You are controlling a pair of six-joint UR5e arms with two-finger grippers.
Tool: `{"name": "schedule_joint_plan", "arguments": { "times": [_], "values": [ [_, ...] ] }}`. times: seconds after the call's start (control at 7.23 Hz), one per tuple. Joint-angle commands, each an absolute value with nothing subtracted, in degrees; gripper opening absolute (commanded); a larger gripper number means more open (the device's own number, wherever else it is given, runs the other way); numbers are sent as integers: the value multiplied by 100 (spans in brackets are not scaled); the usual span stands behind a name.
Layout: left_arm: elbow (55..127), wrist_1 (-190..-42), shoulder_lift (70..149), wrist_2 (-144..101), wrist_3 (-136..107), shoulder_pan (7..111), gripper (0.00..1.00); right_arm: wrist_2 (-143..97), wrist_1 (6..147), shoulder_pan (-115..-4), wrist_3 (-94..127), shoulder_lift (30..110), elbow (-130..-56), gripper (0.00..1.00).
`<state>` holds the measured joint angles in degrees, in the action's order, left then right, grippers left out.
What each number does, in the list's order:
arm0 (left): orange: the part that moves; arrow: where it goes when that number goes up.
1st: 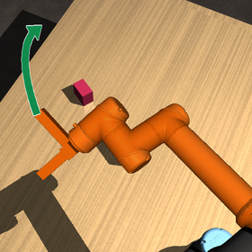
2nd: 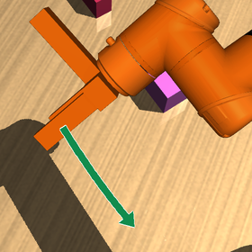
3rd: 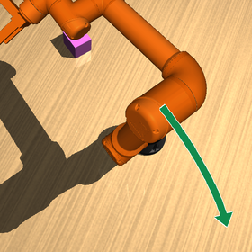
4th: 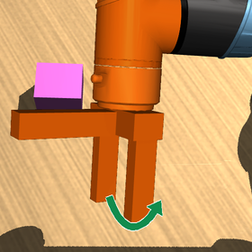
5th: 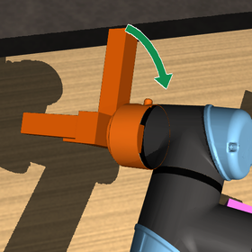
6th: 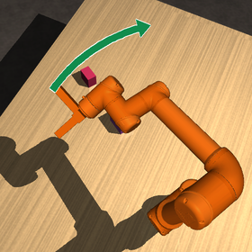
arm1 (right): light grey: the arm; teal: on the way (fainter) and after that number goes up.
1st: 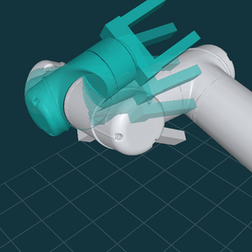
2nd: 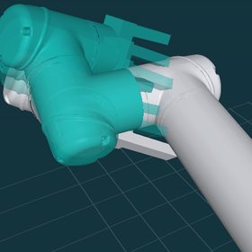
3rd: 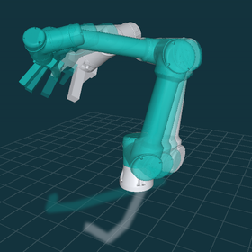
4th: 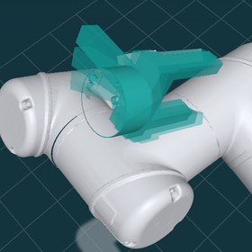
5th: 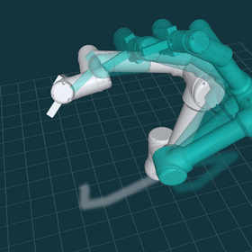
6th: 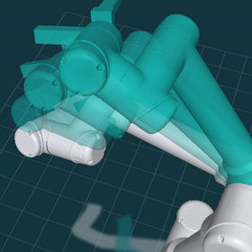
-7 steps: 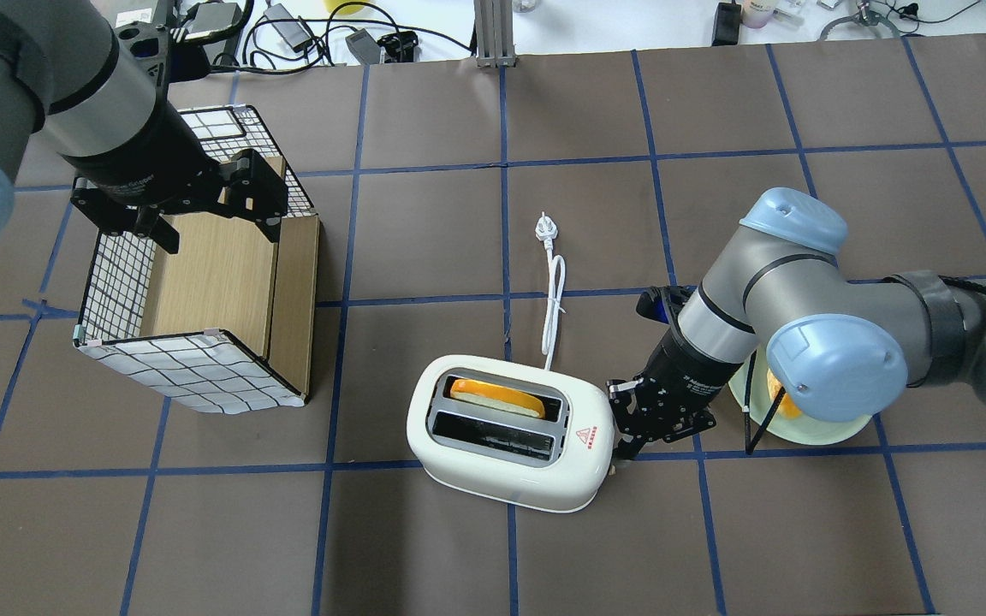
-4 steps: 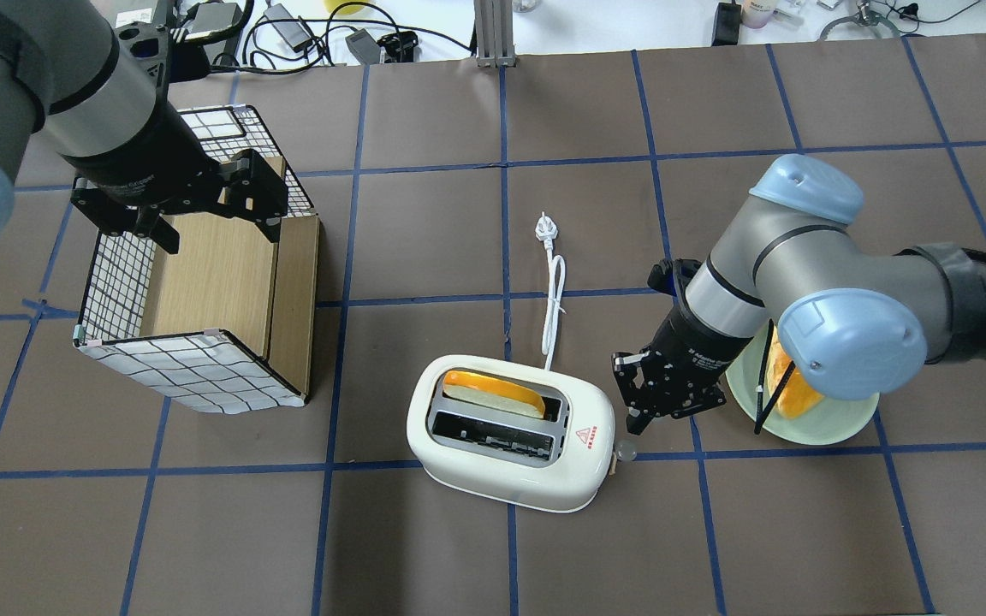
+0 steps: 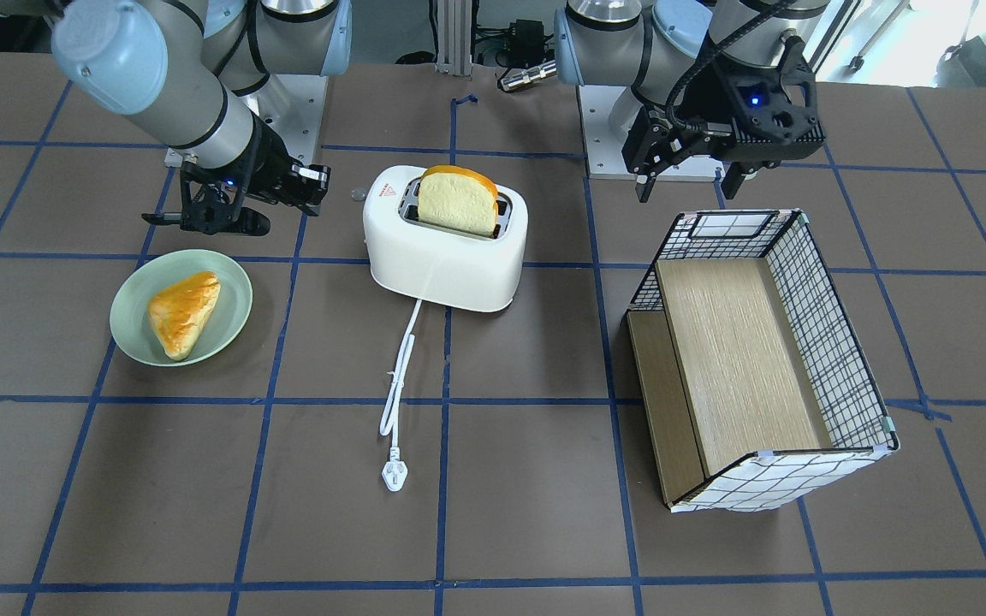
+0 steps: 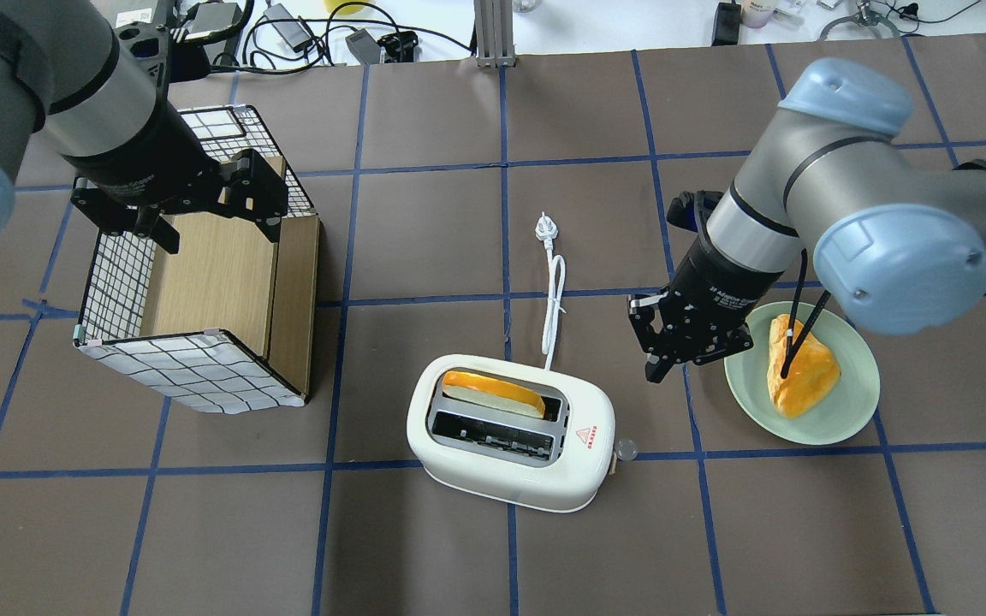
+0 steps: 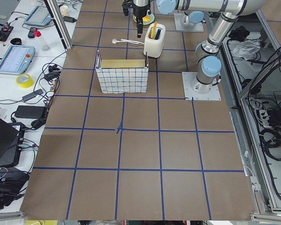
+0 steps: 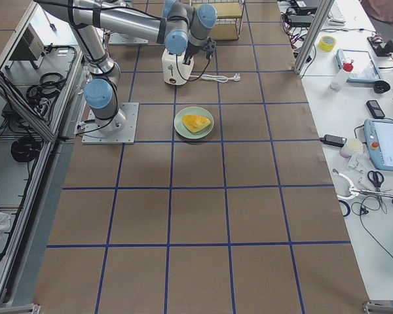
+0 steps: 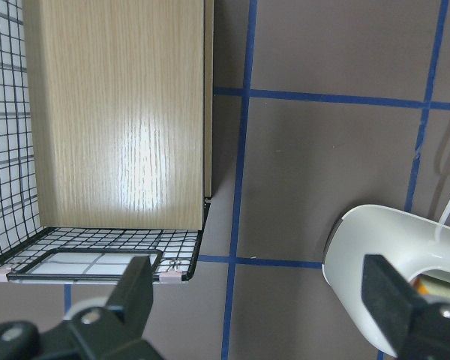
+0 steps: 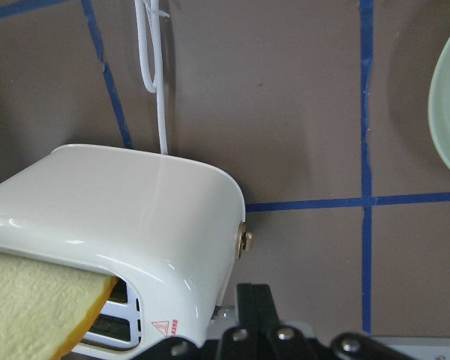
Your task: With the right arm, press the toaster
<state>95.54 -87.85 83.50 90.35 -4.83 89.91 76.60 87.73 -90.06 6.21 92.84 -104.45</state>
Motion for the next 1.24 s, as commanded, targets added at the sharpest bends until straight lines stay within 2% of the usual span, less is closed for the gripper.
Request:
{"name": "schedule_joint_plan", "arguments": {
  "times": [0.0, 0.14, 0.28, 0.69, 0.97, 1.11],
  "values": [
    [9554, -8789, 8350, 9035, -483, 8991, 100, 8407, 8788, -9017, 511, 9308, -9619, 61],
    [9554, -8780, 8350, 9035, -483, 8991, 100, 8542, 8972, -9018, 353, 9273, -9398, 91],
    [9554, -8780, 8350, 9035, -483, 8991, 100, 8734, 9539, -9026, 282, 9272, -9361, 100],
    [9554, -8789, 8350, 9035, -483, 8991, 100, 9155, 10379, -9026, -294, 9237, -9360, 100],
    [9554, -8789, 8350, 9035, -483, 8991, 100, 9194, 10293, -9026, -299, 9255, -9317, 100],
    [9554, -8789, 8350, 9035, -483, 8991, 100, 9167, 9735, -9009, -290, 9246, -9151, 100]
  ]
}}
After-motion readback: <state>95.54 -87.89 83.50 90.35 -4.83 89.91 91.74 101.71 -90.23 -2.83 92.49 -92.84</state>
